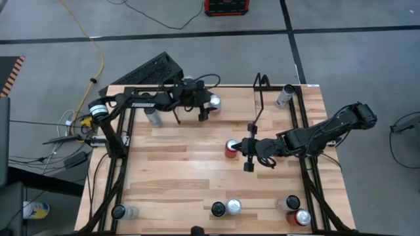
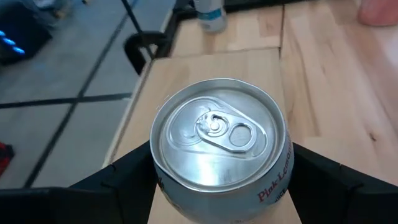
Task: Place canned beverage on shelf
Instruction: Put the top left pink white soda can on the shelf
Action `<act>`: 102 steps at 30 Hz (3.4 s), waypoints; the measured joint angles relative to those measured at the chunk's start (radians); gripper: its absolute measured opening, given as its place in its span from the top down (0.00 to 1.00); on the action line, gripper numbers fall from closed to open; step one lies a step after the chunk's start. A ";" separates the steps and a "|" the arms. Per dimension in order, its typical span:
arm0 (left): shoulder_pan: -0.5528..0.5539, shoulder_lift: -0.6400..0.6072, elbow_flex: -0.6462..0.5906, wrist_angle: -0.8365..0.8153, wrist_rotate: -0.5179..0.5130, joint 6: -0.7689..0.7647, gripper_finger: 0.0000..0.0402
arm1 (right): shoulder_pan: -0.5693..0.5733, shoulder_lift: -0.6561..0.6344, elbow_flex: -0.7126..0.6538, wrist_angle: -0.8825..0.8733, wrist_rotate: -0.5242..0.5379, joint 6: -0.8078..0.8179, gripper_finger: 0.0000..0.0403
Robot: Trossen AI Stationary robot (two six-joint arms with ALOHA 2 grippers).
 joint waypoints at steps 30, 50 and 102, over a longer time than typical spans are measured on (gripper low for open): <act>0.001 -0.004 0.012 -0.042 0.000 0.000 0.19 | -0.003 0.000 0.000 -0.007 0.000 0.022 0.93; 0.000 -0.281 0.013 -0.277 -0.092 -0.012 0.08 | -0.134 0.000 0.000 0.087 -0.001 -0.025 0.93; -0.198 -1.304 -0.739 -0.257 -0.077 -0.338 0.08 | -0.776 0.521 0.481 -0.027 -0.609 -0.285 0.21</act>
